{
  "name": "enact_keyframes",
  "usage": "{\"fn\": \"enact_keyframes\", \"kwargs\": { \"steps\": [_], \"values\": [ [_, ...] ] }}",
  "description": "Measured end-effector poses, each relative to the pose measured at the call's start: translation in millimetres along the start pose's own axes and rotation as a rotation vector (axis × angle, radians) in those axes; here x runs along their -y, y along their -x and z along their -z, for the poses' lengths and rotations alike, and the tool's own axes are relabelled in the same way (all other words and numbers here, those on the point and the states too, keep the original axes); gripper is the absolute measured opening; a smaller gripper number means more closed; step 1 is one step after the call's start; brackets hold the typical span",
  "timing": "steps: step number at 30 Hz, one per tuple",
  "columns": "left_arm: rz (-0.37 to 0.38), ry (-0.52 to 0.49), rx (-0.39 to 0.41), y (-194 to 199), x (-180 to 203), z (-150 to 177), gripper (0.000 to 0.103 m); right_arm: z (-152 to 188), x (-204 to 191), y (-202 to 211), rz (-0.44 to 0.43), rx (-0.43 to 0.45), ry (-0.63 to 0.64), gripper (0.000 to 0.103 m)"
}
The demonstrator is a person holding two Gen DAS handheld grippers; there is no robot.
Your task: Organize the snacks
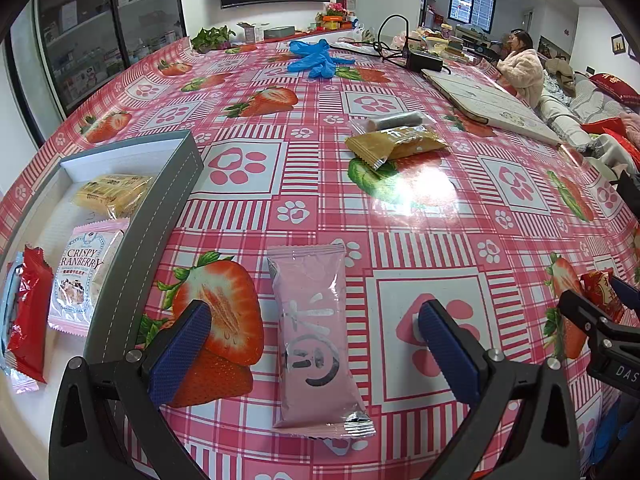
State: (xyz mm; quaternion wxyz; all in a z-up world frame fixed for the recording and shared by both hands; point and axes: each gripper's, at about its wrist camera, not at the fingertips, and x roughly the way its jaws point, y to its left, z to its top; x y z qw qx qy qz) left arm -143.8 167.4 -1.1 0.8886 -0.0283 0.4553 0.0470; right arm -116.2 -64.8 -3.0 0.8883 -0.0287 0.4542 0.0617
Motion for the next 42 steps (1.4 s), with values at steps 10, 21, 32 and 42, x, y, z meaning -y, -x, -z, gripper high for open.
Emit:
{"fn": "enact_keyframes", "kwargs": {
  "steps": [10,21,32,42],
  "values": [
    [0.0,0.0,0.0,0.0,-0.1,0.1,0.103,-0.1,0.2,-0.1,0.0,0.0,0.0,0.103],
    [-0.015,0.014,-0.03,1.5,2.2,-0.2,0.102,-2.1,-0.3,0.8,-0.009,-0.022,0.013,0.103],
    [0.074,0.009,-0.101,21.2,11.9,-0.9,0.029,-9.0,20.1,13.2,-0.086,-0.073,-0.048,0.033],
    [0.095,0.012,-0.076,42.4,7.3,-0.7,0.029,-11.3,7.0,29.2,-0.169,-0.08,-0.059,0.032]
  ]
}}
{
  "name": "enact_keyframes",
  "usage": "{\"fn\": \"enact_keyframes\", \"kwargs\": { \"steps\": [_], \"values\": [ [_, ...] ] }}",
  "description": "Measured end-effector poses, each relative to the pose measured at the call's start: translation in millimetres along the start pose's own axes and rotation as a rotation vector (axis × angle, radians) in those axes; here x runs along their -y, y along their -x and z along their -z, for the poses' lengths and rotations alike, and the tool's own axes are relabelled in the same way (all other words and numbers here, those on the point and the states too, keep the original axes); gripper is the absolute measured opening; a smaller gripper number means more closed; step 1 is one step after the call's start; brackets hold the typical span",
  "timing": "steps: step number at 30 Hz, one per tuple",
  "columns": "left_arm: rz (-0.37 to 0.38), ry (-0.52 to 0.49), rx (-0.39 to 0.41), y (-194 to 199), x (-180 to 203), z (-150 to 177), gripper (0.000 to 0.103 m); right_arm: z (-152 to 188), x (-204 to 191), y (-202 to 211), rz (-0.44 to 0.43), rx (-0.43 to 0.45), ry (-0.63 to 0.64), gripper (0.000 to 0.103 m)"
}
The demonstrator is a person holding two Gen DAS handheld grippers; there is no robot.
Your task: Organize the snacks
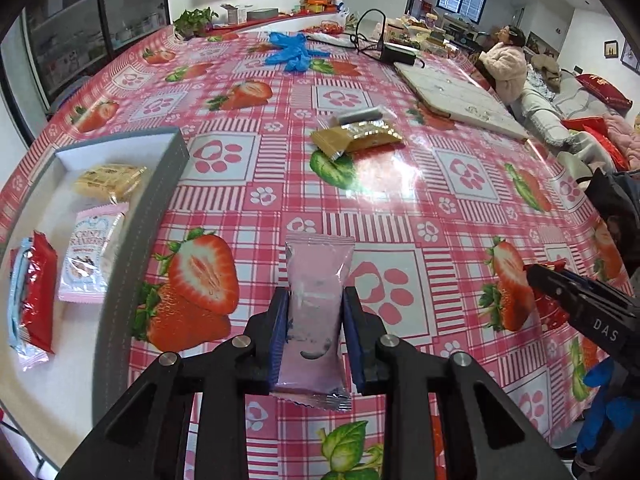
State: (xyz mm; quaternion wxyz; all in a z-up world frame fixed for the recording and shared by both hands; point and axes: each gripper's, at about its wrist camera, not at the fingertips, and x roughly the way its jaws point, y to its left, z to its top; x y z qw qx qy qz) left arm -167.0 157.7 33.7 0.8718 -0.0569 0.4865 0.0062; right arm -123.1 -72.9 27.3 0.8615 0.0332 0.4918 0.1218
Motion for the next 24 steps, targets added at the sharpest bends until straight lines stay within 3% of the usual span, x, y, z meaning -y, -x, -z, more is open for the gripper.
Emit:
{"fn": "enact_keyframes", "kwargs": {
  "steps": [14,24],
  "values": [
    [0.001,0.024,0.072,35.0,-33.7,-3.3,0.029,-21.6,-69.9,9.6,-0.098,0.012,0.084,0.032],
    [-0.062,0.125,0.153,70.4,-107.7,-4.4,0.029,-38.0,-162.2,6.9,-0.195,-0.003,0.228,0.032]
  ]
}}
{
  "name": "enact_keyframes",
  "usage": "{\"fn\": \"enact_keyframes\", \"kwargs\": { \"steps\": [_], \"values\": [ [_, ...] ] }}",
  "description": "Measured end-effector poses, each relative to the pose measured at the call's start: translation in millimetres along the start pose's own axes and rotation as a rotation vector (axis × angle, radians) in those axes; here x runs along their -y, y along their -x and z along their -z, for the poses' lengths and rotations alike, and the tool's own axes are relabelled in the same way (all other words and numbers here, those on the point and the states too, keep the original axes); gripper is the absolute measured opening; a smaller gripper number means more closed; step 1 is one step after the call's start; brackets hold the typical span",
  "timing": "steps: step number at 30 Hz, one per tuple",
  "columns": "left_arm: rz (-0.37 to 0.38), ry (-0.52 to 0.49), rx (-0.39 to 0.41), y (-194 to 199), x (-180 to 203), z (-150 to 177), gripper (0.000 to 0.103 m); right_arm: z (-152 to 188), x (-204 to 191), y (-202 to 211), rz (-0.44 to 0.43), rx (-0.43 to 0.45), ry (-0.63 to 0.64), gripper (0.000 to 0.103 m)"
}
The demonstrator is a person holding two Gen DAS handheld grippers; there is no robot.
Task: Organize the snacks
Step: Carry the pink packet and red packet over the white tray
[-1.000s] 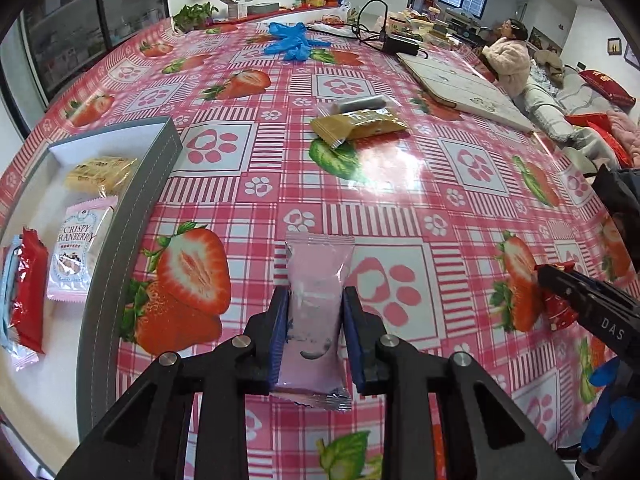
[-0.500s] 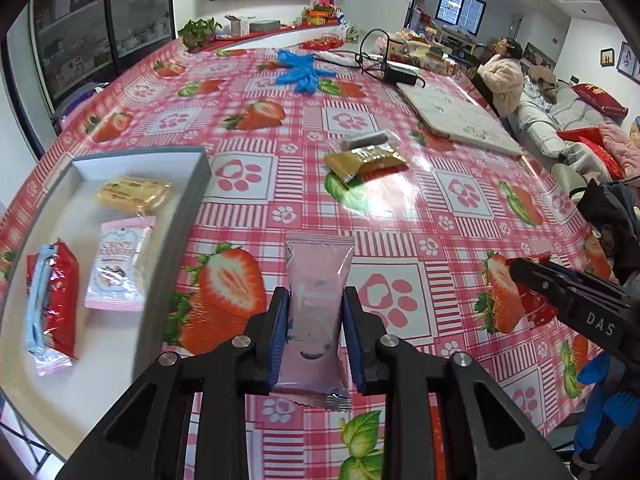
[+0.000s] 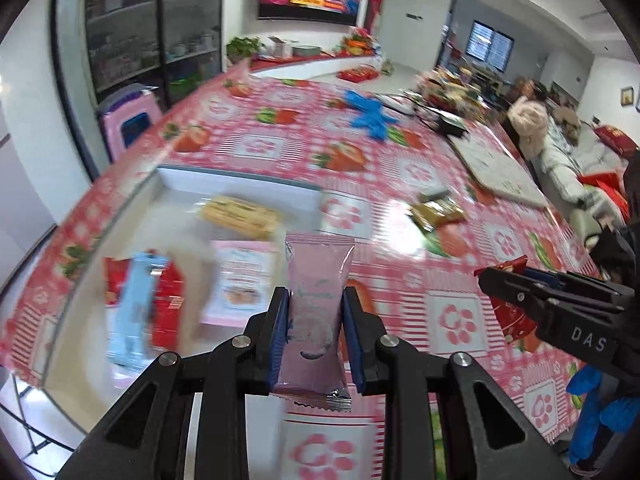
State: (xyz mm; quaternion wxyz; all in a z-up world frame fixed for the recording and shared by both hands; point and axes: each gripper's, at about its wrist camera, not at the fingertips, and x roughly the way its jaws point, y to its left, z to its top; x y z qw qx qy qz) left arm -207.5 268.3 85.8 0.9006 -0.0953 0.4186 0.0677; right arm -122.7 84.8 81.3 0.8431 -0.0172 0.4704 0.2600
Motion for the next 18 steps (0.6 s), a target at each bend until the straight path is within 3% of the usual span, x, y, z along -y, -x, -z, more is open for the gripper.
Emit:
{"fn": "enact_keyframes", "kwargs": {
  "steps": [9,18],
  "values": [
    [-0.071,0.088,0.006,5.8,-67.8,6.3,0.029,-19.0,-84.6,-32.1,-0.077,-0.04,0.143,0.032],
    [-0.092,0.137,-0.023,-4.7,-100.7,15.7,0.029,-24.3,-133.6,-57.1,-0.114,-0.08,0.224,0.032]
  ]
}}
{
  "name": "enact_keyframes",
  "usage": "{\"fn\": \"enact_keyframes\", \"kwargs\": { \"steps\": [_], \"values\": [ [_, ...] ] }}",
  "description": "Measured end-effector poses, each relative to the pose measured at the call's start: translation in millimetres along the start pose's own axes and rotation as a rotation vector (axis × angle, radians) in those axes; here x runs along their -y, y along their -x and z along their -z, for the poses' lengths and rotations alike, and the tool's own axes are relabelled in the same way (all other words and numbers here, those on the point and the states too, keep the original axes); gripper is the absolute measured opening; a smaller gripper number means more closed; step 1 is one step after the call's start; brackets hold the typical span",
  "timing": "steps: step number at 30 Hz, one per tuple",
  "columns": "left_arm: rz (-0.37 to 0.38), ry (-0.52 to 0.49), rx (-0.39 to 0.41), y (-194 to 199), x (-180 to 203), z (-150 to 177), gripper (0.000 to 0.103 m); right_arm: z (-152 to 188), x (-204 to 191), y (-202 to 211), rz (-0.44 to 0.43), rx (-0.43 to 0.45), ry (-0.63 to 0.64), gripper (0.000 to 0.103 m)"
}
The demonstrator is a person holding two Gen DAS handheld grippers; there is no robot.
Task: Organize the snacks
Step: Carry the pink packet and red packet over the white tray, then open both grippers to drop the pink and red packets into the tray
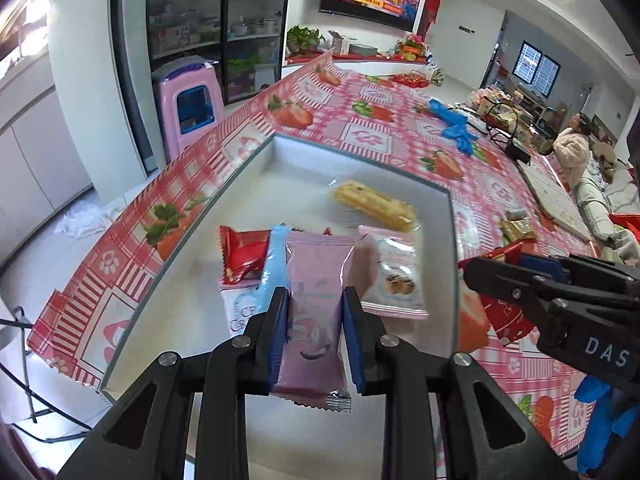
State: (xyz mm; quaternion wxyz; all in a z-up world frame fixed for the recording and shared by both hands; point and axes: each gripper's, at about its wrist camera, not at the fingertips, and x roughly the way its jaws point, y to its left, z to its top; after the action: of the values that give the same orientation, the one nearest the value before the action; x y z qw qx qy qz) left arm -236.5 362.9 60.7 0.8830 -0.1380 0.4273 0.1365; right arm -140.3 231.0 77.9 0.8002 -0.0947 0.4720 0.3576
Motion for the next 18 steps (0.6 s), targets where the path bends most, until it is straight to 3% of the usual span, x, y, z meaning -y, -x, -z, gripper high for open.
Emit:
{"fn": "enact_keyframes", "kwargs": {
  "steps": [14,16,18],
  "values": [
    [-0.016,-0.015,-0.004,-15.6,-5.3,-5.8,0.031,-29.0,-21.4,-30.8,-0.038,-0.032,0.009,0.033],
    [-0.011,-0.026,-0.004,-17.3,-2.3,-7.2,0.043,-31.6,-19.9,-36.3,-0.049,-0.05,0.0,0.034],
    [-0.015,-0.027,0.003,-16.1,0.3,-7.6,0.073,-33.1,-14.7,-40.0,-0.052,-0.064,-0.017,0.065]
  ]
}}
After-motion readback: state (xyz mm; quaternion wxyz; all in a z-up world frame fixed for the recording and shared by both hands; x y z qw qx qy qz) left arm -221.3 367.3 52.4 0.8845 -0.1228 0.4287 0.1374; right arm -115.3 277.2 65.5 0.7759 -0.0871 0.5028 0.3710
